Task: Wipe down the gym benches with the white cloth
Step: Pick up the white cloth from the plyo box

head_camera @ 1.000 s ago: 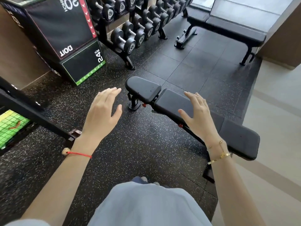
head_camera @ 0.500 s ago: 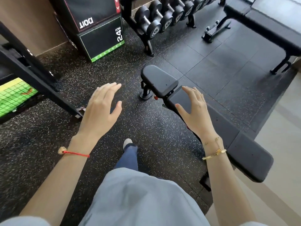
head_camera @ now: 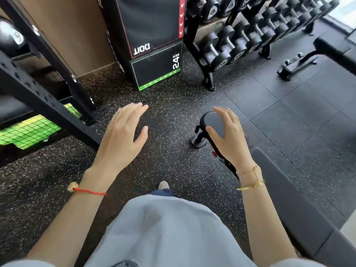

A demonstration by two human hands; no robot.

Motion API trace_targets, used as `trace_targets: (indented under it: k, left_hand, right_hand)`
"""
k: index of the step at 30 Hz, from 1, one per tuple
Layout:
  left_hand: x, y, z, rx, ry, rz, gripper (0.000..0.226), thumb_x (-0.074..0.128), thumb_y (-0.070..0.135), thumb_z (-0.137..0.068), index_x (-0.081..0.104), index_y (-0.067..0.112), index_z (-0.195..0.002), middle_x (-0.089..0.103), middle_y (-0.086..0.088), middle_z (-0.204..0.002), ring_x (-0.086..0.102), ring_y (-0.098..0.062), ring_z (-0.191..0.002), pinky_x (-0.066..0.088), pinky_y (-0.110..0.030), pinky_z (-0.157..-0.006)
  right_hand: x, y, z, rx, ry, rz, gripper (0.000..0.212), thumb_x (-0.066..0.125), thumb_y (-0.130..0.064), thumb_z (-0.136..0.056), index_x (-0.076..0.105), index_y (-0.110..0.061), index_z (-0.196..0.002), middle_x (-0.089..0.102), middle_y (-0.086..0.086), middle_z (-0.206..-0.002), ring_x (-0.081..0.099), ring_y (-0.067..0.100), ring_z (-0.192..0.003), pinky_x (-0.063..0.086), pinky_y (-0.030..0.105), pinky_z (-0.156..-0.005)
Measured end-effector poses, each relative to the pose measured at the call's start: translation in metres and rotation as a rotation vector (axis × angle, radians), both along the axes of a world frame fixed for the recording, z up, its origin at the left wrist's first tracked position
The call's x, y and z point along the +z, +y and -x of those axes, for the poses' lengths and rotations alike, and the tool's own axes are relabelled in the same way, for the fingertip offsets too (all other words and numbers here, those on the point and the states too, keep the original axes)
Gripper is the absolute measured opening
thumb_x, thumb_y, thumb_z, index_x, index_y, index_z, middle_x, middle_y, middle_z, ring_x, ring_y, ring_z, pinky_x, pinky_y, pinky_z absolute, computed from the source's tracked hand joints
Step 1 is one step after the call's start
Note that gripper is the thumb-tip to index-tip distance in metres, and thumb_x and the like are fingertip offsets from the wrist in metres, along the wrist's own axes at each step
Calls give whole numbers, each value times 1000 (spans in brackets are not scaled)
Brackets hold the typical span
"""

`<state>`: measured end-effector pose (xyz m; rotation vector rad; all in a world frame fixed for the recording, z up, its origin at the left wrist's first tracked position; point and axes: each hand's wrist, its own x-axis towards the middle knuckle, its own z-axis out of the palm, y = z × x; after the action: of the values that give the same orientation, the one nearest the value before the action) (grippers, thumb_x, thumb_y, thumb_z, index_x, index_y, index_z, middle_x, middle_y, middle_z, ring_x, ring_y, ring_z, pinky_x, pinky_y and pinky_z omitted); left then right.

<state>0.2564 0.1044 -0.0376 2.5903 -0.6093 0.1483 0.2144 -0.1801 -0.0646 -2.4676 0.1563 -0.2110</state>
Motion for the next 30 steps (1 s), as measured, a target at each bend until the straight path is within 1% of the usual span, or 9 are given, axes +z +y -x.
trace_targets:
  k: [4, 8, 14, 17, 21, 23, 26, 30]
  left_hand:
    - [4, 11, -70, 37, 12, 1, 50, 52, 23, -98, 40, 16, -146, 43, -3, -150, 34, -18, -143, 27, -45, -119]
    - [-1, 14, -129, 90, 38, 12, 50, 50, 26, -99, 39, 19, -147, 42, 0, -150, 32, -14, -144, 26, -43, -121]
    - [-16, 5, -223, 168, 57, 23, 48, 49, 26, -99, 41, 18, -146, 45, 0, -148, 33, -15, -143, 24, -40, -122]
    - [-23, -5, -278, 202, 63, 25, 49, 49, 26, -99, 40, 18, -146, 44, 1, -149, 32, -14, -143, 22, -39, -123]
    - [-18, -23, -368, 267, 50, 40, 48, 50, 25, -99, 40, 19, -146, 44, 0, -149, 33, -14, -143, 26, -43, -121]
    - [-14, -30, -409, 304, 37, 61, 48, 50, 26, -98, 41, 19, -145, 45, 1, -148, 34, -14, -142, 28, -44, -120]
    - [-7, -38, -469, 342, 8, 68, 48, 50, 25, -98, 42, 18, -145, 46, 0, -148, 34, -15, -142, 28, -44, -120]
    - [-2, -42, -537, 389, -9, 81, 47, 51, 24, -98, 43, 16, -144, 47, -1, -147, 35, -16, -142, 28, -44, -119]
  right_hand:
    - [-1, 11, -75, 28, 6, -6, 55, 60, -26, -95, 41, -15, -145, 41, 0, -150, 25, 19, -145, 21, 48, -119]
    - [-8, 12, -141, 69, 21, -7, 54, 62, -26, -95, 42, -15, -144, 42, 1, -149, 27, 21, -144, 23, 49, -118]
    - [-26, 5, -253, 124, 45, -16, 55, 62, -25, -94, 42, -12, -143, 43, 3, -147, 28, 23, -144, 26, 46, -117]
    - [-27, -6, -317, 153, 35, -17, 55, 62, -24, -94, 42, -11, -144, 43, 4, -147, 29, 24, -144, 26, 47, -117]
    - [-15, -28, -420, 195, 34, 20, 56, 61, -26, -95, 40, -12, -145, 41, 4, -150, 25, 23, -146, 23, 45, -119]
    - [-6, -38, -470, 231, 17, 32, 55, 61, -26, -95, 41, -11, -144, 42, 4, -149, 27, 23, -145, 25, 45, -118]
    - [7, -47, -544, 292, -21, 62, 54, 61, -24, -95, 43, -10, -143, 44, 4, -146, 30, 25, -143, 25, 44, -118]
    - [15, -45, -623, 348, -39, 71, 53, 61, -23, -95, 43, -10, -143, 44, 4, -147, 28, 22, -144, 23, 42, -119]
